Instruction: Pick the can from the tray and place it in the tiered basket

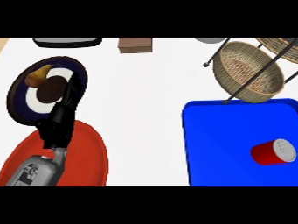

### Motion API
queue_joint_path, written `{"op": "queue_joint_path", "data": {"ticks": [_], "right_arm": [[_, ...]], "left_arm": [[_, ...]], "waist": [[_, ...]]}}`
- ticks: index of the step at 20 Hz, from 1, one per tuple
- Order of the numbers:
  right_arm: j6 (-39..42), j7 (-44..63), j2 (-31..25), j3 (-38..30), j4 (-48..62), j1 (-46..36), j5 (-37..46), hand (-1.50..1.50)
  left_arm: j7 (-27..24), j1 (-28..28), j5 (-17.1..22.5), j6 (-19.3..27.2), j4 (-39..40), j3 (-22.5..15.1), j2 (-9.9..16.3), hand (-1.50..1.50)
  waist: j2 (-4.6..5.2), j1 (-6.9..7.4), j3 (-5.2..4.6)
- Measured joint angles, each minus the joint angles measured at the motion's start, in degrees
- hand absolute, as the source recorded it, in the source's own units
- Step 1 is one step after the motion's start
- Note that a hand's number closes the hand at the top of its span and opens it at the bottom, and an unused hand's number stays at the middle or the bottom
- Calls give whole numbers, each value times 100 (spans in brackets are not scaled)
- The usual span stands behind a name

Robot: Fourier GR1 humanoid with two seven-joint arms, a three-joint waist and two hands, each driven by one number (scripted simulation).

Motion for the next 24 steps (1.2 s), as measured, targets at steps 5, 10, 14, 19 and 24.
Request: {"op": "queue_joint_path", "data": {"ticks": [5, 10, 14, 19, 24], "right_arm": [[551, -51, -996, -665, -530, -84, 864, -150], [707, -31, -1477, -1243, -1633, -256, 1949, -150], [760, -10, -1421, -1540, -2579, -321, 2860, -150], [804, -21, -969, -1613, -3665, -126, 3836, -150], [827, -105, -542, -1558, -4419, 123, 4505, -150]], "left_arm": [[-15, 75, -35, 41, -17, 10, -2, 0], [-16, 122, -52, 56, -44, 8, -16, 0], [21, 113, -111, 69, -125, -50, -45, 0], [74, 98, -163, 50, -191, -40, -50, 0], [99, 64, -287, 73, -126, -77, -191, 0]], "waist": [[-38, -39, -12], [-66, -51, -14], [-54, 15, -14], [-36, 64, -20], [-27, 77, -28]]}}
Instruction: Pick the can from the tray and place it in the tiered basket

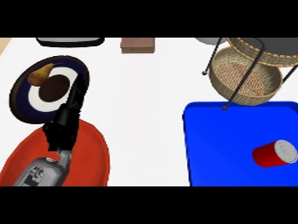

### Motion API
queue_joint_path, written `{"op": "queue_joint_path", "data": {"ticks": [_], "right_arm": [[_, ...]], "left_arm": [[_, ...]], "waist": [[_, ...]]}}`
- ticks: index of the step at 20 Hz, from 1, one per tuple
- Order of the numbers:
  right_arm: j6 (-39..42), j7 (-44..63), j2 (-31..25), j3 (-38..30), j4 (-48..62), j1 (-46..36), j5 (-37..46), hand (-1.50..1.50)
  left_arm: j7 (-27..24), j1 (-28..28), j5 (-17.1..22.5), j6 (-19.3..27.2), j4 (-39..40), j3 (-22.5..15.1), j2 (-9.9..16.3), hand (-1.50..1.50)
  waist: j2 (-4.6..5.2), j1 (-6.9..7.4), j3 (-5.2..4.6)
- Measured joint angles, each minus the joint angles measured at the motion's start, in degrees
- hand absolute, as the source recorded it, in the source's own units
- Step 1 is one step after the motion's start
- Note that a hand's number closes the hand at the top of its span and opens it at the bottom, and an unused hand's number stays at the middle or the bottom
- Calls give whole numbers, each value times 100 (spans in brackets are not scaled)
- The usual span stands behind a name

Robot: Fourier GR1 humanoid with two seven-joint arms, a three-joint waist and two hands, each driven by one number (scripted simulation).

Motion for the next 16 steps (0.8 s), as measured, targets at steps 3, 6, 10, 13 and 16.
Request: {"op": "queue_joint_path", "data": {"ticks": [3, 6, 10, 13, 16], "right_arm": [[35, -118, 197, 15, -282, 115, 416, -150], [49, -188, 291, 122, -578, 313, 772, -150], [51, -268, 263, 210, -884, 589, 1177, -150], [63, -409, 182, 275, -886, 642, 1517, -150], [34, -604, 241, 382, -997, 719, 2033, -150]], "left_arm": [[-77, 75, -17, -57, 10, 16, -30, 0], [-25, 30, -48, -66, 0, 44, -50, 0], [15, 93, -101, -90, -85, 65, -29, 0], [62, 81, -116, -130, -116, 107, -30, 0], [0, 24, -88, -235, 33, 182, -61, 0]], "waist": [[5, 22, 0], [7, 19, 2], [2, 23, 1], [6, 38, 2], [13, 37, 4]]}}
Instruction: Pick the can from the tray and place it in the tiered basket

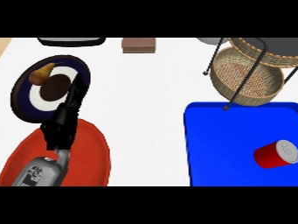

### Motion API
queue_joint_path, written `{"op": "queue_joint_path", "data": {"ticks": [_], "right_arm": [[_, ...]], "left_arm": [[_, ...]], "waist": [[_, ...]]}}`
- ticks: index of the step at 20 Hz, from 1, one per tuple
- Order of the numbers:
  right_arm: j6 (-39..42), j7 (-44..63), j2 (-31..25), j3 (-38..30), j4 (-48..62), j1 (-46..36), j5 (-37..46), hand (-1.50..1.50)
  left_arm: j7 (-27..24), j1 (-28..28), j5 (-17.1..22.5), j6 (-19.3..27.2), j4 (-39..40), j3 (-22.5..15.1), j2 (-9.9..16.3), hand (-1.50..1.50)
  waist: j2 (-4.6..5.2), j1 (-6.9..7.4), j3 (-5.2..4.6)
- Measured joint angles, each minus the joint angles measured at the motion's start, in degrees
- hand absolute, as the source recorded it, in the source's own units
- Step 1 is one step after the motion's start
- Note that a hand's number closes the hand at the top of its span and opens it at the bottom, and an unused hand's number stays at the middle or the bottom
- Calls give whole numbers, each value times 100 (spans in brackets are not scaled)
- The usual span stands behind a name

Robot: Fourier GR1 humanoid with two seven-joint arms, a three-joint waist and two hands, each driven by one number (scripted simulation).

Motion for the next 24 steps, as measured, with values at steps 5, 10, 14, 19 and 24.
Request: {"op": "queue_joint_path", "data": {"ticks": [5, 10, 14, 19, 24], "right_arm": [[-189, -512, -155, 155, 0, 64, 838, -150], [-555, -1076, -398, 511, 18, 281, 1640, -150], [-1091, -1674, -597, 856, -26, 510, 2190, -150], [-2117, -2421, -702, 1368, 22, 850, 3013, -150], [-3087, -3276, -749, 1540, 815, 1099, 3748, -150]], "left_arm": [[-50, -43, -90, 7, 79, 28, -121, 0], [-20, -69, -119, -58, 63, 81, -144, 0], [-11, 27, -193, -35, 8, 47, -199, 0], [-19, 168, -285, -38, -90, 36, -243, 0], [23, 133, -378, -104, -53, 118, -322, 0]], "waist": [[2, 7, 3], [2, 15, 5], [-3, 9, 7], [-8, 6, -1], [-7, -8, -9]]}}
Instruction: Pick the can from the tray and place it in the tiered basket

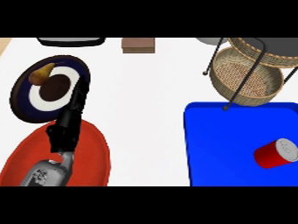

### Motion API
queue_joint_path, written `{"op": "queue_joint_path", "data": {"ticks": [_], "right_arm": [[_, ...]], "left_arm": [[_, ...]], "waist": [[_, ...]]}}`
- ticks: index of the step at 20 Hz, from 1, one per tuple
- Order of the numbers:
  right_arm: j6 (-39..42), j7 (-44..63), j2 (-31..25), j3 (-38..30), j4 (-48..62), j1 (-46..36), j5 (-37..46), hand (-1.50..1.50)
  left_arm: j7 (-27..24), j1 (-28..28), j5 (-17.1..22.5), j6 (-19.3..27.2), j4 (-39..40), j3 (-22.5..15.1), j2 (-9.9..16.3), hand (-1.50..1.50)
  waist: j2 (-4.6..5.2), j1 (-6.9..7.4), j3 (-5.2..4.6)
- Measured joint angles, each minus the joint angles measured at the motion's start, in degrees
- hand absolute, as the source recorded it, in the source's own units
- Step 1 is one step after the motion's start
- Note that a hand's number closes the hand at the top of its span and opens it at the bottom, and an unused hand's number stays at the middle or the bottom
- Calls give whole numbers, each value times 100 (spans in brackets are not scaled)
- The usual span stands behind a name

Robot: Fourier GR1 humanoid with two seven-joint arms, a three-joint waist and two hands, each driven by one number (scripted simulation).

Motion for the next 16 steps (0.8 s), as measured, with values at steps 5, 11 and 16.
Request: {"op": "queue_joint_path", "data": {"ticks": [5, 11, 16], "right_arm": [[-402, -311, 75, 280, 635, -103, 397, -150], [-591, -428, 206, 744, 1109, -260, 733, -150], [-811, -831, 176, 805, 1553, -373, 774, -150]], "left_arm": [[-109, 13, -83, -110, 123, 93, -116, 0], [35, 13, -91, -308, -35, 289, -54, 0], [133, -33, -234, -323, -45, 341, -161, 0]], "waist": [[1, 5, -5], [0, 18, -8], [-2, 10, -8]]}}
